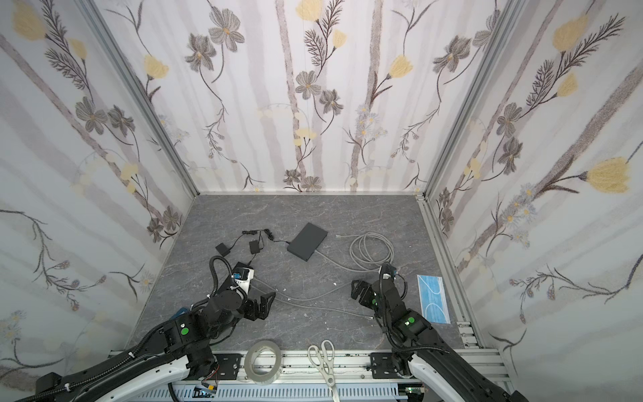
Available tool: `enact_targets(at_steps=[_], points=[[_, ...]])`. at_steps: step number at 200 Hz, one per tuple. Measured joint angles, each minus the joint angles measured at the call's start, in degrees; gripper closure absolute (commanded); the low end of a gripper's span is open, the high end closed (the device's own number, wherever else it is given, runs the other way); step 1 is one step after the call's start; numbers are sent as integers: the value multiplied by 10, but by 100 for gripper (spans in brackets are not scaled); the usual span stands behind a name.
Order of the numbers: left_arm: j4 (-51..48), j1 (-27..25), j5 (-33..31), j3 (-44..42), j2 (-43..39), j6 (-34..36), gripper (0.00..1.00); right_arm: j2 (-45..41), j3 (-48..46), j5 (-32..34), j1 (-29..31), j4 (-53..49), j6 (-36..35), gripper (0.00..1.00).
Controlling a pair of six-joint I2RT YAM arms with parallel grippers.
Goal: Insert the plug into the switch port
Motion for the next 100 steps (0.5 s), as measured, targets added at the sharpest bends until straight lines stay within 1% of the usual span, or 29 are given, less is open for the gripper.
enact_targets(at_steps=[14, 29, 42, 67, 100], points=[[-3, 0, 0, 0, -8, -2, 0, 65, -3, -37, -68, 42, 1, 0], [-6, 1, 0, -1, -22, -3, 0, 148, 15, -65, -104, 77, 0, 0], [-9, 1, 0, -7, -41, -3, 0, 219, 48, -78, -119, 101, -6, 0], [-25, 1, -4, -20, -88, -6, 0, 341, 95, -101, -139, 185, -27, 0], [-46, 2, -9, -35, -156, -8, 0, 462, 144, -117, -160, 303, -34, 0]])
